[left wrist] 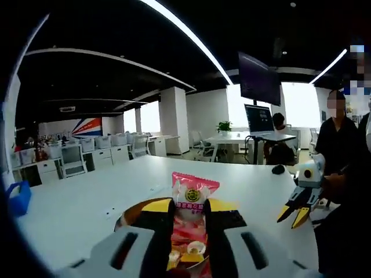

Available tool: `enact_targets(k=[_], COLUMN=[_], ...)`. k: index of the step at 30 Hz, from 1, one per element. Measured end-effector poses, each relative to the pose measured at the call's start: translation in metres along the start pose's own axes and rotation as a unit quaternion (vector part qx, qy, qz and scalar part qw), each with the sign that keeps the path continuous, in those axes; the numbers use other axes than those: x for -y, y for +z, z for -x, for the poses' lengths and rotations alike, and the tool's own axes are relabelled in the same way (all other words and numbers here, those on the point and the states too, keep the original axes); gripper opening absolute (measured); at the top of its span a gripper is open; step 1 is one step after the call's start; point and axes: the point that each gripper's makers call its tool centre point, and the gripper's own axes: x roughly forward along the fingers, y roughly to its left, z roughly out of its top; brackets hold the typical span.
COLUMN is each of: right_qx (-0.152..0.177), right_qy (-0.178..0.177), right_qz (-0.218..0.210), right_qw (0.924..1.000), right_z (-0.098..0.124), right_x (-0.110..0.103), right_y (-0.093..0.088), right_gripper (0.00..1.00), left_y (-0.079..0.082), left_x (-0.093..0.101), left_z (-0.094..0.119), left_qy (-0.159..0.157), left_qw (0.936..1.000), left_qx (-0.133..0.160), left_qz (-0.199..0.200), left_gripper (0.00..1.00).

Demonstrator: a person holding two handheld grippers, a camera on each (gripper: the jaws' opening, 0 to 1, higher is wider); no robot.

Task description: Pick up the marshmallows scattered on the table and place them into the bowl on the table

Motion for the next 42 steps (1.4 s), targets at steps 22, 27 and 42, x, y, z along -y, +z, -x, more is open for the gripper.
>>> enact_targets(k=[22,27,42], right_qx=[-0.001,-0.002,-0.004], right_qy=[0.000,-0.001,-0.001], right_qz=[-0.001,-0.001,0.001], right_qw=[1.0000,1.0000,1.0000], right_z=[0.001,0.001,0.001], right_x=[0.001,0.001,0.000], right_y=[-0.001,-0.002,-0.001], right_gripper=[0.26,0.26,0.26], left_y=[-0.058,-0.064,-0.064], left_x=[-0.074,-0.068,-0.069], left_z=[-0.021,-0.015,-0.018], left_qy=[0.185,0.204,0.199], left_qw=[0.9754,0.9697,0.9696], left_qx=[-0.100,-0.102,-0.090], left_qz=[0.067,0.088,0.109], left_gripper=[0.22,0.22,0.24])
